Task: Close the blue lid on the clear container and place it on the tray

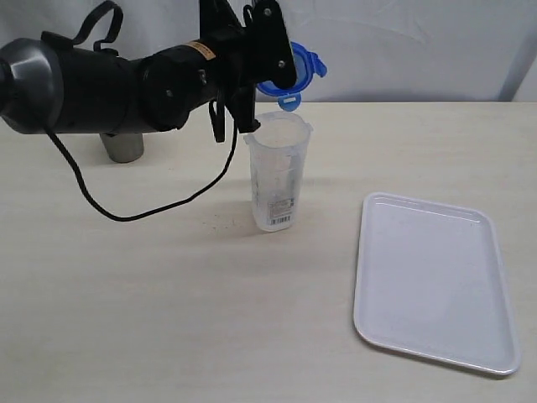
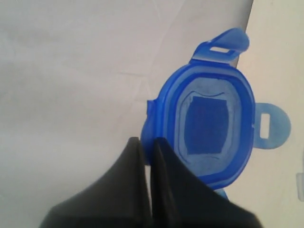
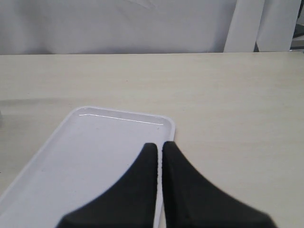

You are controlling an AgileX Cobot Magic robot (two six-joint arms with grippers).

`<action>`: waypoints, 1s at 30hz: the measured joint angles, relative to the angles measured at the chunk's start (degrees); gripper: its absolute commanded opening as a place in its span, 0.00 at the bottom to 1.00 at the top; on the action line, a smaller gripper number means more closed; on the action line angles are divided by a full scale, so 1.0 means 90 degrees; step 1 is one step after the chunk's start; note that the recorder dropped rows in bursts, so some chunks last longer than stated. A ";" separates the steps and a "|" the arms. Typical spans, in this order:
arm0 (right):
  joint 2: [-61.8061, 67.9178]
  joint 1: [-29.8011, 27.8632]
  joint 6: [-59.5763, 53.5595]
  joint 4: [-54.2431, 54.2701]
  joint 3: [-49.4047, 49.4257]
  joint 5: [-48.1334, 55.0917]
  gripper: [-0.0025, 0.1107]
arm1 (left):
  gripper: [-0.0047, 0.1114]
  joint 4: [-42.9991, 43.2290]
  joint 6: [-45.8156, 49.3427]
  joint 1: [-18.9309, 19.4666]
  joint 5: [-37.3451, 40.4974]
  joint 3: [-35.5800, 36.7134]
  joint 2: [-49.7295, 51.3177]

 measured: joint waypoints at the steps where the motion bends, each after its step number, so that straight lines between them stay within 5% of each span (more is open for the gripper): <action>1: 0.0000 0.0000 0.0000 0.0000 0.0000 0.0000 0.06 | 0.04 -0.0074 0.0125 -0.0030 0.0000 0.0000 0.0000; 9: 0.0000 0.0000 0.0000 0.0000 0.0000 0.0000 0.06 | 0.04 -0.2890 0.3510 -0.0432 -0.1463 0.0000 0.0000; 21: 0.0000 0.0000 0.0000 0.0000 0.0000 0.0000 0.06 | 0.04 -0.4030 0.3568 -0.1281 -0.2510 0.0235 0.0025; 30: 0.0000 0.0000 0.0000 0.0000 0.0000 0.0000 0.06 | 0.04 -0.4546 0.3568 -0.1458 -0.2990 0.0235 0.0025</action>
